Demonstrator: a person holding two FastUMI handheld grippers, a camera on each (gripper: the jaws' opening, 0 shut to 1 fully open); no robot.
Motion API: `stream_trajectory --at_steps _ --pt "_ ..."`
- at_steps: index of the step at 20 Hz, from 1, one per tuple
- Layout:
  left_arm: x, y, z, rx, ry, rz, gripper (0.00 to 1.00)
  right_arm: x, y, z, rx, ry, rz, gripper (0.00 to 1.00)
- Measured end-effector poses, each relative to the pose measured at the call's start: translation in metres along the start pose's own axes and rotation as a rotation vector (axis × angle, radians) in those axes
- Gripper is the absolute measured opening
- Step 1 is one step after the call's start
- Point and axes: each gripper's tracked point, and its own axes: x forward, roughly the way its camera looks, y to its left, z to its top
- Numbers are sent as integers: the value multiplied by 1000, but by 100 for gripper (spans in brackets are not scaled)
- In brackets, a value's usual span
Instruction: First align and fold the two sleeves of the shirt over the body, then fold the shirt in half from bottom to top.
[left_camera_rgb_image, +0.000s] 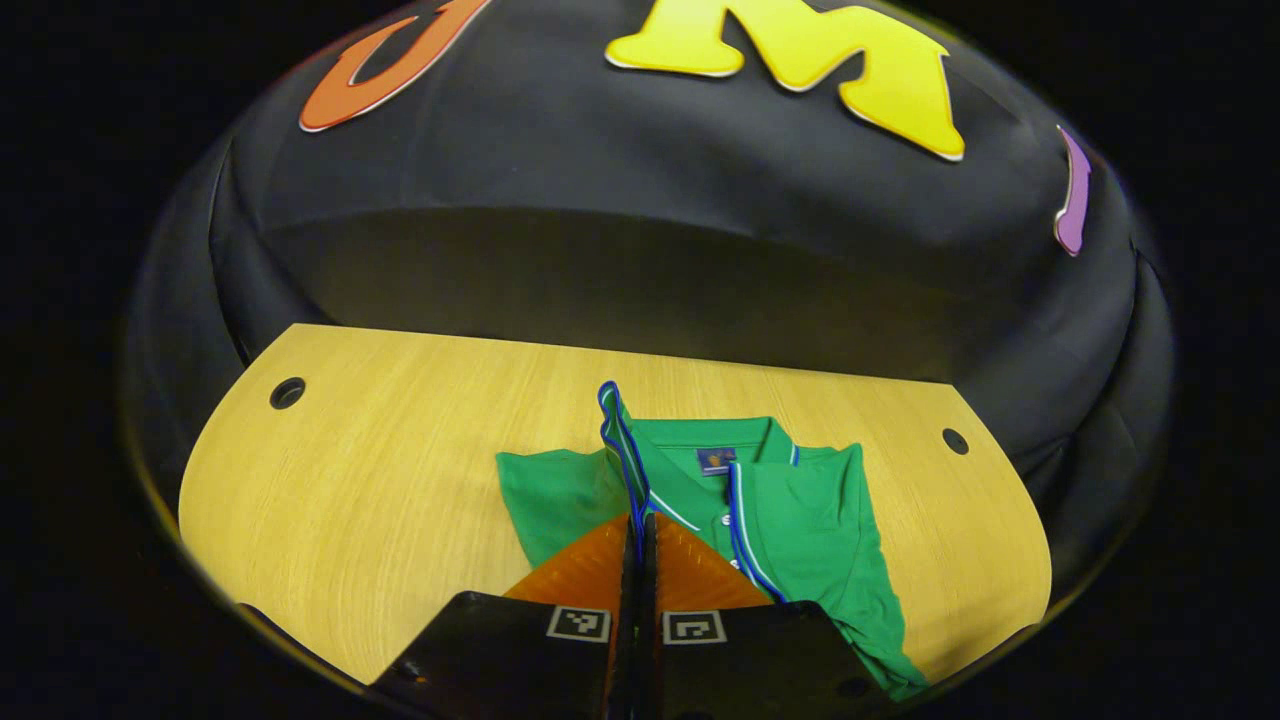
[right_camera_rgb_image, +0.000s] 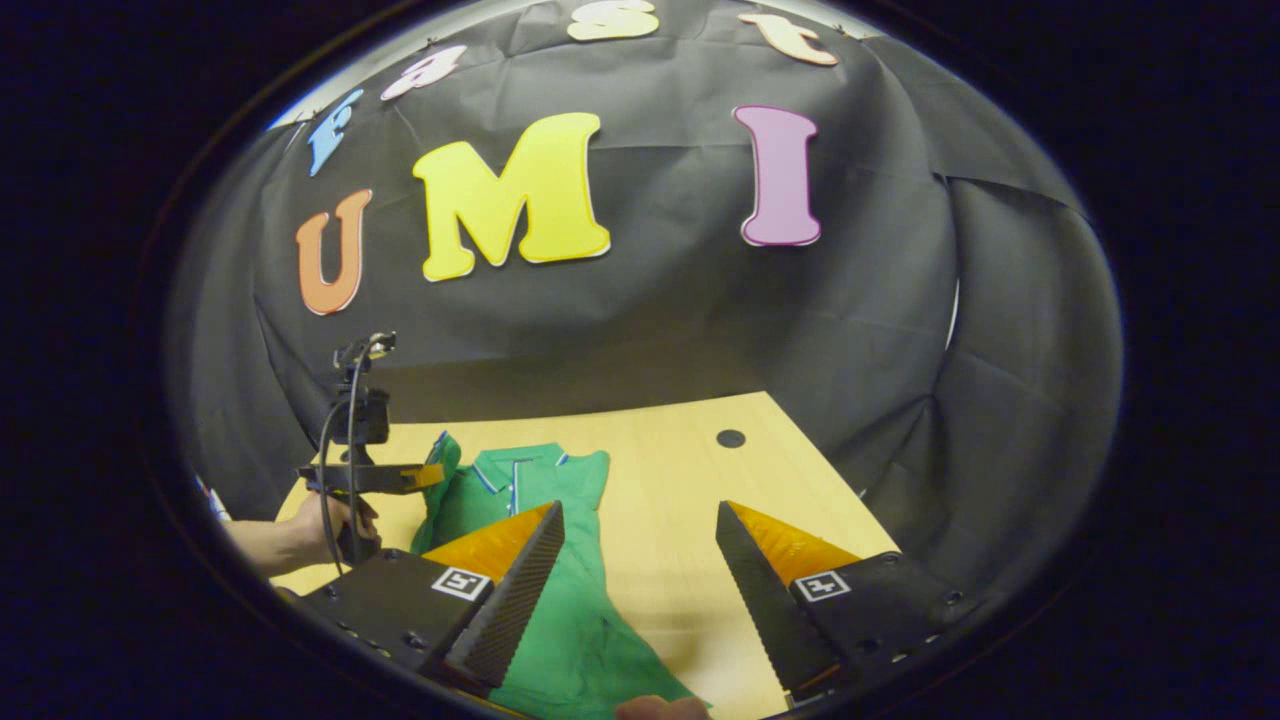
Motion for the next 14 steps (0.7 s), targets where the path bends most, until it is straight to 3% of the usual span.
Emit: stream_trajectory --at_steps 3,6,7,10,14 --pt "12 -26 -2 21 3 -18 9 -4 -16 1 9 -3 -28 94" --pt "15 -40 -2 26 -7 -46 17 -5 -21 -1 20 9 -29 95" --pt "13 -44 0 20 -16 -52 24 -4 -20 -3 17 13 -26 96" --pt "0 -39 6 18 -45 -34 100 -2 -10 -4 1 19 0 96" --pt "-34 -19 18 11 -104 23 100 -3 7 5 -39 -8 50 96"
